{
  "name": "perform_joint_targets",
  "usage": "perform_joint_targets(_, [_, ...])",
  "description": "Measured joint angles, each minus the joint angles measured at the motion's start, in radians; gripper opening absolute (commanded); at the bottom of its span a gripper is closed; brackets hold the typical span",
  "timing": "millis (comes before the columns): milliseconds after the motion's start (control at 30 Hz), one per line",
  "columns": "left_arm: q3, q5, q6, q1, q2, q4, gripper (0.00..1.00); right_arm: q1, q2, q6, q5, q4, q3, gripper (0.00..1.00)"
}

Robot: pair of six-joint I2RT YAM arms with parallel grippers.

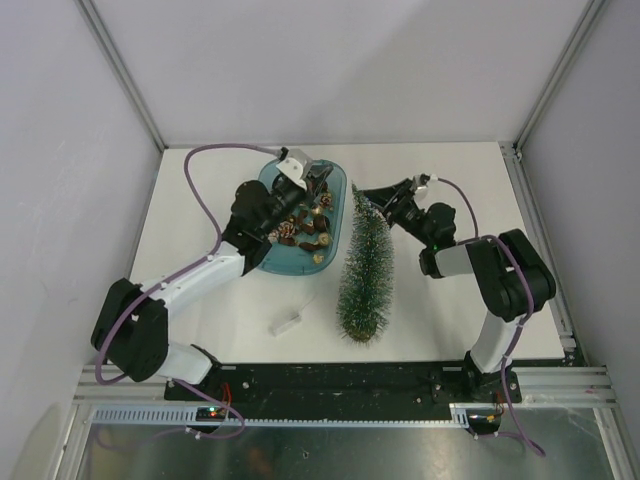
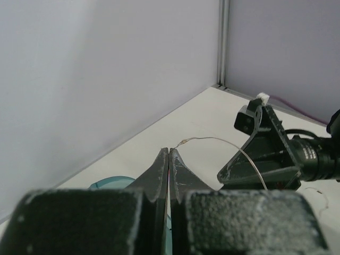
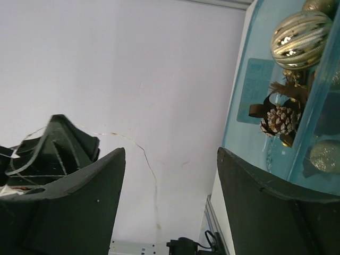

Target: Decorate the small christmas tree

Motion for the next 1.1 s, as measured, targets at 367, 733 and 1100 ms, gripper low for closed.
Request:
perform_joint_targets(367, [-0.073,-0.006,0.035,0.0,0.002,0.099,0.0,-0.029,-0.061,-0.023,-0.018,0.038,0.0,0.77])
perform_joint_targets(733, [-0.077,-0.035,0.054,0.001,0.001,0.149,0.0,-0.208,-0.504,-0.333,0.005,-0.447,-0.086,0.84])
perform_joint_targets(1100, [-0.077,-0.006,0.055,0.001,0.002,0.169,0.0,-0.229,-0.6,-0.21,-0.047,-0.467,-0.414,0.85])
